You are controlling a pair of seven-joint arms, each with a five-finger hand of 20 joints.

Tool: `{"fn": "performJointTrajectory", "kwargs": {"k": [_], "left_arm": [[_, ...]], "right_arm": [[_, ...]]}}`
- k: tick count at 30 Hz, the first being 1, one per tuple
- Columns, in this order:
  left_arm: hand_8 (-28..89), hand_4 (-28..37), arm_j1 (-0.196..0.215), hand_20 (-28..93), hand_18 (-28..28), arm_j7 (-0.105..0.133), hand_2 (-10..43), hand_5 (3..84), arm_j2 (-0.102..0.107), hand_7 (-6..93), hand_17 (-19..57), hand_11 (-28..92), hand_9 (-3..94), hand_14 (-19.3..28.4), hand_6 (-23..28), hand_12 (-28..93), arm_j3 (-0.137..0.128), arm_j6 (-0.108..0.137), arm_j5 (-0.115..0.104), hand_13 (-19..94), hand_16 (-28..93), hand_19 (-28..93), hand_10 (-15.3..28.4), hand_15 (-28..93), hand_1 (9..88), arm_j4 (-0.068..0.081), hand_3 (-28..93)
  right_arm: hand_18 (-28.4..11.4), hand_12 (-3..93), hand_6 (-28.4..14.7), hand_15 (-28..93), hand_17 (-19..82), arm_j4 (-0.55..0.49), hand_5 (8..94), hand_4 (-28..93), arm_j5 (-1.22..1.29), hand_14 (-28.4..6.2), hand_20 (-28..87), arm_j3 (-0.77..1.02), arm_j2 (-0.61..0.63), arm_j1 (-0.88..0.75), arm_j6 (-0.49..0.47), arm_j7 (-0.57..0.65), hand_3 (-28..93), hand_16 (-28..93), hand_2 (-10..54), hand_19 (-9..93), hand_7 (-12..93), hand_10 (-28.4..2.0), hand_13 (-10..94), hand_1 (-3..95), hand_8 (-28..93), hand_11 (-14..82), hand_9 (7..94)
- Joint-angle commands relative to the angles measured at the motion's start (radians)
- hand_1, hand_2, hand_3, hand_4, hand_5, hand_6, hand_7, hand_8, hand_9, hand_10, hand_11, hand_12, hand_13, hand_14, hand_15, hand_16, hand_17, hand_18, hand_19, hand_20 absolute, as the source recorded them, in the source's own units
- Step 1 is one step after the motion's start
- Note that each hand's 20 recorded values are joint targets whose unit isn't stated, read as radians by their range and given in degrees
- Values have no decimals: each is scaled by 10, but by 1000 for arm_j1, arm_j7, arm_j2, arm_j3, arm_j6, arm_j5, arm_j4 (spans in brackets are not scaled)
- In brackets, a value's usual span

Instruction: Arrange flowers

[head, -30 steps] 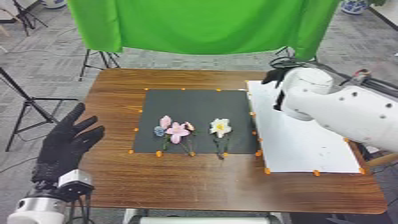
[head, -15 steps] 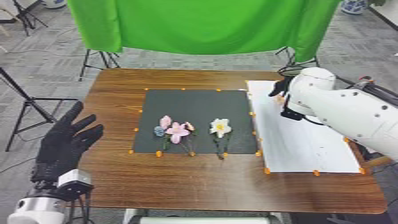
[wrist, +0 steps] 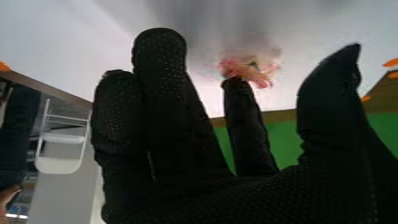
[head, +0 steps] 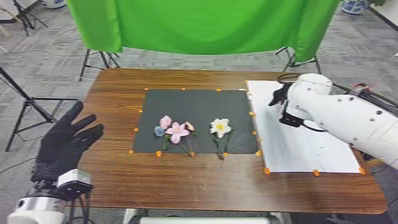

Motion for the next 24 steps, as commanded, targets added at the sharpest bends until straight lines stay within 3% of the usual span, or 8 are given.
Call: {"fn": "performJointTrajectory", "kwargs": {"k": [1, 4, 6, 7, 8, 10, 15, 24], "left_arm": [[-69, -204, 7, -28, 284, -56, 65, 307, -60, 70, -60, 247, 277, 278, 69, 120, -34, -60, 36, 206, -119, 564, 186, 572, 290, 2, 628], [-68, -204, 5, -29, 284, -88, 65, 310, -81, 68, -56, 247, 281, 280, 70, 120, -54, -87, 54, 211, -118, 565, 189, 572, 287, 3, 625], [-68, -204, 11, -30, 284, -79, 64, 311, -79, 67, -52, 248, 283, 282, 70, 120, -58, -82, 51, 213, -118, 568, 190, 573, 287, 1, 623], [-67, -204, 5, -29, 284, -98, 64, 312, -92, 66, -50, 247, 284, 282, 70, 119, -63, -94, 60, 214, -118, 573, 191, 573, 287, 3, 621], [-67, -204, 12, -29, 284, -90, 65, 312, -89, 65, -48, 247, 286, 283, 70, 119, -65, -94, 56, 216, -117, 577, 192, 574, 286, 2, 621], [-67, -204, 15, -31, 284, -107, 64, 313, -101, 64, -45, 247, 287, 283, 71, 120, -73, -107, 65, 217, -117, 583, 192, 574, 285, 2, 620], [-65, -204, 13, -39, 284, -135, 64, 314, -123, 62, -41, 245, 288, 284, 72, 120, -86, -123, 80, 218, -118, 591, 193, 574, 285, 1, 616], [-64, -203, 6, -65, 284, -135, 63, 315, -127, 60, -41, 243, 289, 284, 73, 121, -73, -117, 80, 218, -118, 600, 193, 574, 284, 3, 616]], "right_arm": [[-189, 142, -13, 675, 446, -6, 445, -245, -49, -145, 112, -42, 8, 3, 45, -22, 800, 94, 50, 932, 118, -154, 659, 254, -102, 87, 522], [-177, 141, -8, 659, 460, -5, 494, -254, -57, -120, 100, -46, 6, 2, 50, -23, 797, 100, 12, 932, 146, -126, 693, 316, -109, 118, 591], [-172, 143, -6, 654, 465, -5, 506, -255, -66, -114, 100, -56, 4, 4, 66, -28, 798, 101, -2, 932, 154, -122, 700, 331, -111, 128, 609], [-169, 143, -6, 651, 468, -13, 511, -257, -68, -110, 99, -52, 11, -4, 74, -25, 800, 102, -9, 932, 156, -120, 703, 340, -113, 131, 616], [-164, 142, -6, 649, 473, -7, 516, -259, -69, -106, 100, -60, 7, 4, 79, -32, 799, 104, -16, 932, 159, -117, 709, 352, -115, 134, 624], [-159, 142, -5, 645, 480, -10, 521, -263, -62, -102, 102, -55, 7, 4, 64, -17, 798, 107, -25, 932, 160, -116, 715, 361, -117, 136, 630], [-155, 147, -43, 658, 489, -29, 454, -256, -74, -109, 96, -42, 4, 0, 69, -15, 806, 119, -44, 932, 139, -164, 690, 342, -108, 132, 565], [-152, 149, -41, 676, 485, -66, 408, -252, -133, -118, 70, -61, -19, 1, 101, -51, 810, 108, -53, 932, 132, -178, 657, 339, -99, 126, 514]]}}
